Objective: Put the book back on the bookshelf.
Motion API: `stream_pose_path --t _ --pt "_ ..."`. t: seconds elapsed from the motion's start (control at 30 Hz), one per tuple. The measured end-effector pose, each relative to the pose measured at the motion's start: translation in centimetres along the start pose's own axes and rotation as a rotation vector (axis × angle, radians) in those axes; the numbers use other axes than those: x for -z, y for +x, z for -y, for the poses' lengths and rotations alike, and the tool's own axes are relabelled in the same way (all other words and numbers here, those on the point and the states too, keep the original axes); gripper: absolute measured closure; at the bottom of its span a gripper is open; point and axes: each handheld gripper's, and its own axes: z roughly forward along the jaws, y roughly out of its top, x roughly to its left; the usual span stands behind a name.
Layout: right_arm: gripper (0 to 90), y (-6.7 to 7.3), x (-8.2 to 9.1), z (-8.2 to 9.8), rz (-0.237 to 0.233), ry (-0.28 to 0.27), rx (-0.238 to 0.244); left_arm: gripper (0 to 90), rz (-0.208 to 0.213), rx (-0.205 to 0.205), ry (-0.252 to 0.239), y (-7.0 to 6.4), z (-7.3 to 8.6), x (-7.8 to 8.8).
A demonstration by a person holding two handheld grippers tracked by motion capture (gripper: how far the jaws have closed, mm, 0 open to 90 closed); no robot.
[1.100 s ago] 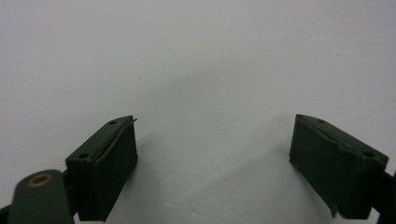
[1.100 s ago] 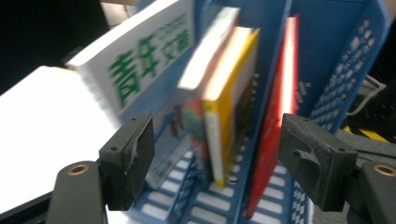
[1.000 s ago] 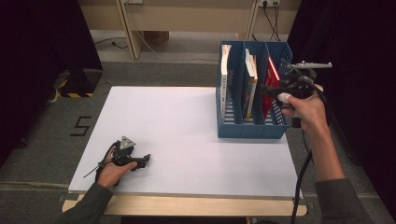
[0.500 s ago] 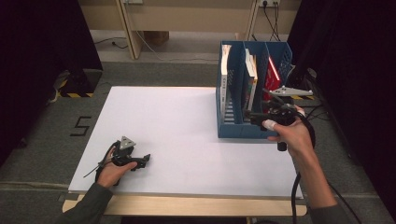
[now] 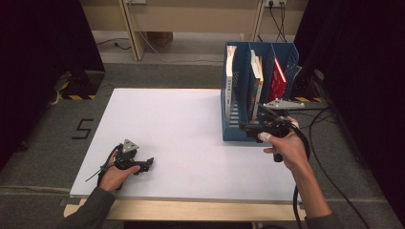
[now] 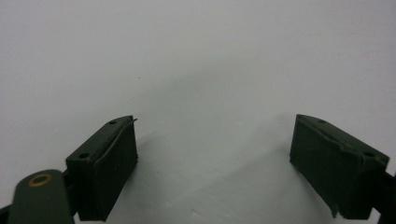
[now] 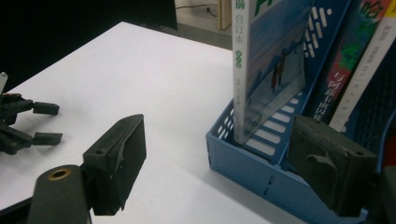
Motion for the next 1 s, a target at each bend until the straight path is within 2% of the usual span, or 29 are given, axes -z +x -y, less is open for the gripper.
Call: stream_pose_path --t 0.4,0.77,0.93,1.0 --pt "20.7 1.2 -2.3 2.8 -0.046 0.022 -0.015 14.0 0.001 0.0 0.0 0.0 0.0 0.0" --pt "20.4 2.6 -3.9 4.5 -0.069 0.025 0.008 14.0 0.001 0.0 0.002 0.0 0.0 0.0" --pt "20.1 2.9 -4.6 5.5 -0.087 0.026 -0.012 14.0 0.002 0.001 0.002 0.0 0.0 0.0" --pt "19.3 3.1 -4.9 5.8 -0.098 0.046 -0.022 14.0 0.003 0.002 0.001 0.0 0.0 0.0"
